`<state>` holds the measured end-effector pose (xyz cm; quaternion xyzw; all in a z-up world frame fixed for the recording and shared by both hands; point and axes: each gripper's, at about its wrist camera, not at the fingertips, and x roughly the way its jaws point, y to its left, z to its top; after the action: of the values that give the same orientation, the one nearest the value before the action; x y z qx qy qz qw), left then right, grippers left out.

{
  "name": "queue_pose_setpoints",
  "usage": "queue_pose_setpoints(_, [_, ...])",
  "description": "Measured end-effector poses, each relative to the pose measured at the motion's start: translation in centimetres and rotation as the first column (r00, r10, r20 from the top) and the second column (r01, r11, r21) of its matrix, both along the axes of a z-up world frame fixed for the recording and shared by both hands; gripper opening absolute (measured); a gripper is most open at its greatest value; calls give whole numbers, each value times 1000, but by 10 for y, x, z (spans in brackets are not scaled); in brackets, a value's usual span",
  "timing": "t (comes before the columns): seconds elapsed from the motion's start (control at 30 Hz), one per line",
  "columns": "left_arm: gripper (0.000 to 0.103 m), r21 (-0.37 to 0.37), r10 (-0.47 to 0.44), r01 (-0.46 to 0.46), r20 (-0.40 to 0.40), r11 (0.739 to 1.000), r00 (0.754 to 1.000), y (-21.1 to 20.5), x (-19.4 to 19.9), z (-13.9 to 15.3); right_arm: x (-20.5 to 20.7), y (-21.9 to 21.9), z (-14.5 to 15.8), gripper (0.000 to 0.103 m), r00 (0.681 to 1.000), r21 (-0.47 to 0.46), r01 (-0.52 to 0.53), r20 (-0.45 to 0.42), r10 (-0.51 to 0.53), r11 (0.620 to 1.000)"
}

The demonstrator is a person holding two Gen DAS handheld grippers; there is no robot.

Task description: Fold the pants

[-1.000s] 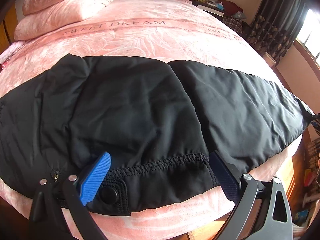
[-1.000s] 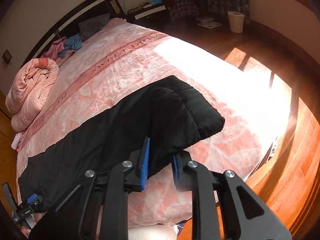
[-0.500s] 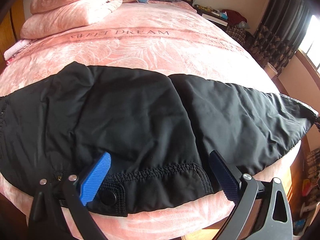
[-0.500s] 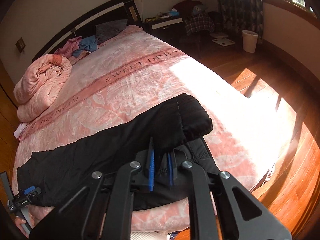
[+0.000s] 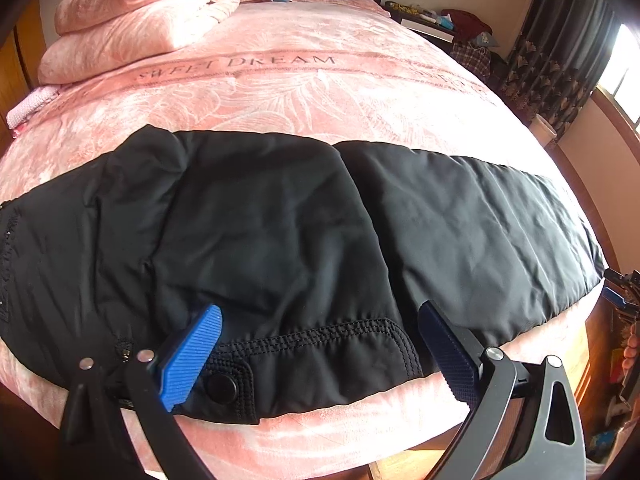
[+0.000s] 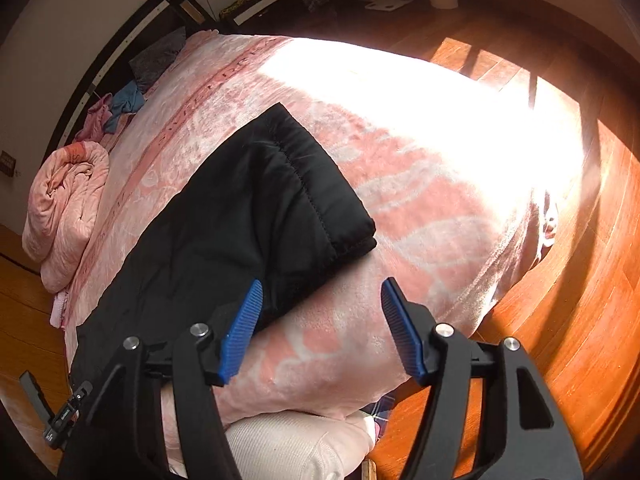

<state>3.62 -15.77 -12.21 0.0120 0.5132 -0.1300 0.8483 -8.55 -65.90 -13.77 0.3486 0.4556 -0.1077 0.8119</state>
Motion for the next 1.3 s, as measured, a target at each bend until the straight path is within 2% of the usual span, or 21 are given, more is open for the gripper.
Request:
queue_pose_setpoints(0.07, [99, 19, 1, -1, 6, 1000, 1000, -4, 0, 0, 0, -2, -9, 63, 1000, 59, 10, -3, -10, 998])
queue_pose_setpoints(0.1, [99, 27, 2, -2, 5, 1000, 1000, -5, 1, -1, 4, 0, -12, 63, 1000, 57, 8, -16, -7, 998])
queue_pose_setpoints(0.23, [99, 29, 25, -25, -12, 999, 1000, -10, 2, -5, 23, 15, -14, 63, 997, -20, -13, -77, 11, 1000])
queue_pose_setpoints(0.37, [99, 23, 45, -45, -19, 999, 999, -20, 6, -7, 43, 40, -7, 59, 990, -114, -91, -119, 77, 989])
queue_pose_setpoints(0.47, [99, 10, 20, -20, -2, 1000, 1000, -38, 8, -7, 55, 53, -6, 57, 984, -168, -127, -147, 102, 978])
queue_pose_setpoints(0.53, [99, 39, 15, -15, -6, 999, 1000, -52, 11, -13, 57, 48, -11, 56, 986, -132, -85, -152, 64, 988])
queue_pose_setpoints(0.63, [98, 68, 12, -10, -39, 998, 999, -62, 15, -29, 53, 31, -18, 56, 993, -45, 10, -114, -15, 999])
queue_pose_setpoints(0.67, [98, 75, 13, -11, -36, 997, 999, -63, 14, -33, 53, 31, -17, 52, 994, -49, 8, -107, -13, 999])
queue_pose_setpoints(0.7, [98, 80, 11, -9, -34, 997, 999, -64, 14, -35, 53, 32, -14, 39, 995, -57, -3, -96, -3, 998])
queue_pose_setpoints(0.77, [93, 93, 14, -11, -29, 996, 999, -62, 13, -38, 50, 33, -5, 19, 999, -58, -7, -42, 4, 998])
queue_pose_setpoints(0.87, [86, 85, 19, -16, -37, 996, 999, -56, 13, -39, 49, 42, 20, 13, 1000, -125, -12, 1, 12, 992])
queue_pose_setpoints(0.97, [82, 87, 21, -17, -41, 996, 999, -52, 13, -39, 52, 72, 56, 12, 998, -302, -43, 34, 56, 952])
queue_pose_setpoints(1.1, [81, 86, 11, -7, -39, 996, 999, -48, 10, -40, 59, 131, 101, 12, 975, -516, -144, 70, 210, 844])
queue_pose_setpoints(1.17, [80, 77, 14, -10, -42, 997, 999, -46, 10, -40, 62, 164, 115, 12, 948, -575, -207, 81, 307, 792])
queue_pose_setpoints(1.3, [80, 70, 16, -13, -42, 997, 999, -44, 9, -39, 66, 220, 126, 12, 887, -617, -311, 86, 454, 723])
